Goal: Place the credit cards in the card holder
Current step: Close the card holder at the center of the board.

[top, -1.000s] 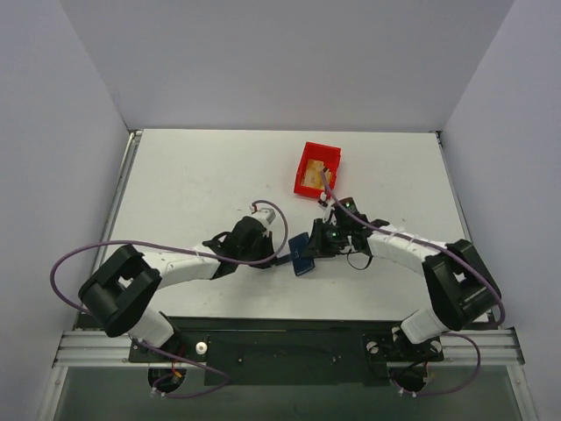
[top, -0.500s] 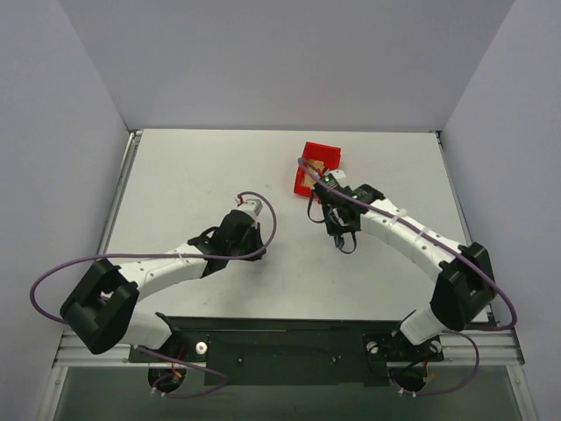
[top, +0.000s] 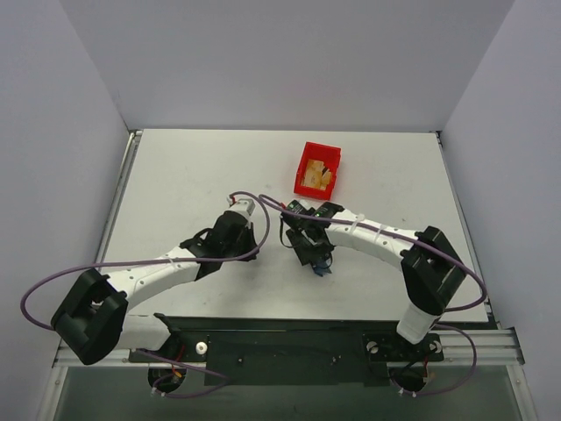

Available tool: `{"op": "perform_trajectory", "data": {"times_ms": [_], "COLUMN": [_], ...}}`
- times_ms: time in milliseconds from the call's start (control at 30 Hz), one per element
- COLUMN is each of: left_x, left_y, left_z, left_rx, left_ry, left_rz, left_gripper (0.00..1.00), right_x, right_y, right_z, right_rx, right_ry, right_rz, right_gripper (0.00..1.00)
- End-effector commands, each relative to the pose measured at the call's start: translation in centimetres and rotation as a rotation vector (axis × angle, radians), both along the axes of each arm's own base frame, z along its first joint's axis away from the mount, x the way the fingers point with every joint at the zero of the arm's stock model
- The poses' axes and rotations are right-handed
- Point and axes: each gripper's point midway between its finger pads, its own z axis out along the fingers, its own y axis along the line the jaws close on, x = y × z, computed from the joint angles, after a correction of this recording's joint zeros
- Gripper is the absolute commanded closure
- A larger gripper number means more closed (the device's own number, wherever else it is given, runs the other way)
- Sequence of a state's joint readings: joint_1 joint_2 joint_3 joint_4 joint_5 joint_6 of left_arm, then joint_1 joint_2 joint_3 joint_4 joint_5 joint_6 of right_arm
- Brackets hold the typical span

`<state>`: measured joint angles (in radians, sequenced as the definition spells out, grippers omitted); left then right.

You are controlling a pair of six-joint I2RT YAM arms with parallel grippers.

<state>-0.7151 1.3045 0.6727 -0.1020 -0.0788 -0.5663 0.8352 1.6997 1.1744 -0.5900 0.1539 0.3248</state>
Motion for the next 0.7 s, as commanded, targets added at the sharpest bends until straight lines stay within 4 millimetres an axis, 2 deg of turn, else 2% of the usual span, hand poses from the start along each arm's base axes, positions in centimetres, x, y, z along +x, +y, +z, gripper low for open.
{"op": "perform_trajectory", "data": {"times_ms": [0, 100, 133, 233, 267, 300, 333, 367, 467, 533, 667], "left_x": [0.1, 0.1, 0.2, 0.4, 0.3, 0.6, 0.4, 0.6, 0.3, -0.1, -0.7], "left_y": [1.1, 1.7, 1.6, 1.3, 1.0, 0.4, -0.2, -1.1, -3.0, -4.9, -8.6], "left_z": [0.4, 0.1, 0.3, 0.8, 0.9, 1.5, 1.6, 2.5, 3.2, 3.7, 3.7], "left_rx": [0.006, 0.016, 0.013, 0.0, -0.005, -0.021, -0.03, -0.049, -0.047, -0.052, -0.072], "left_ry": [-0.012, -0.003, -0.008, -0.016, -0.015, -0.03, -0.027, -0.046, -0.071, -0.094, -0.094], "left_rz": [0.032, 0.046, 0.047, 0.038, 0.013, -0.002, -0.038, -0.063, -0.127, -0.174, -0.253], "left_gripper": [1.0, 1.0, 1.0, 1.0, 1.0, 1.0, 1.0, 1.0, 1.0, 1.0, 1.0], "right_x": [-1.9, -3.4, -3.3, -2.7, -1.4, -1.1, 0.1, 0.7, 2.3, 2.5, 2.3], "right_y": [4.0, 7.1, 8.0, 7.7, 6.8, 5.9, 4.3, 3.2, -1.2, -3.1, -5.3], "right_z": [0.6, 1.8, 2.4, 3.8, 3.9, 4.0, 3.6, 3.7, 2.7, 1.9, 0.2], "right_rx": [0.204, 0.401, 0.466, 0.572, 0.584, 0.589, 0.567, 0.562, 0.51, 0.476, 0.42], "right_ry": [0.096, 0.149, 0.15, 0.114, 0.085, 0.07, 0.039, 0.015, -0.041, -0.04, -0.02], "right_rz": [0.099, 0.17, 0.178, 0.119, 0.066, 0.014, -0.054, -0.107, -0.274, -0.336, -0.416], "right_gripper": [0.52, 0.48, 0.48, 0.51, 0.53, 0.57, 0.59, 0.6, 0.64, 0.65, 0.64]}}
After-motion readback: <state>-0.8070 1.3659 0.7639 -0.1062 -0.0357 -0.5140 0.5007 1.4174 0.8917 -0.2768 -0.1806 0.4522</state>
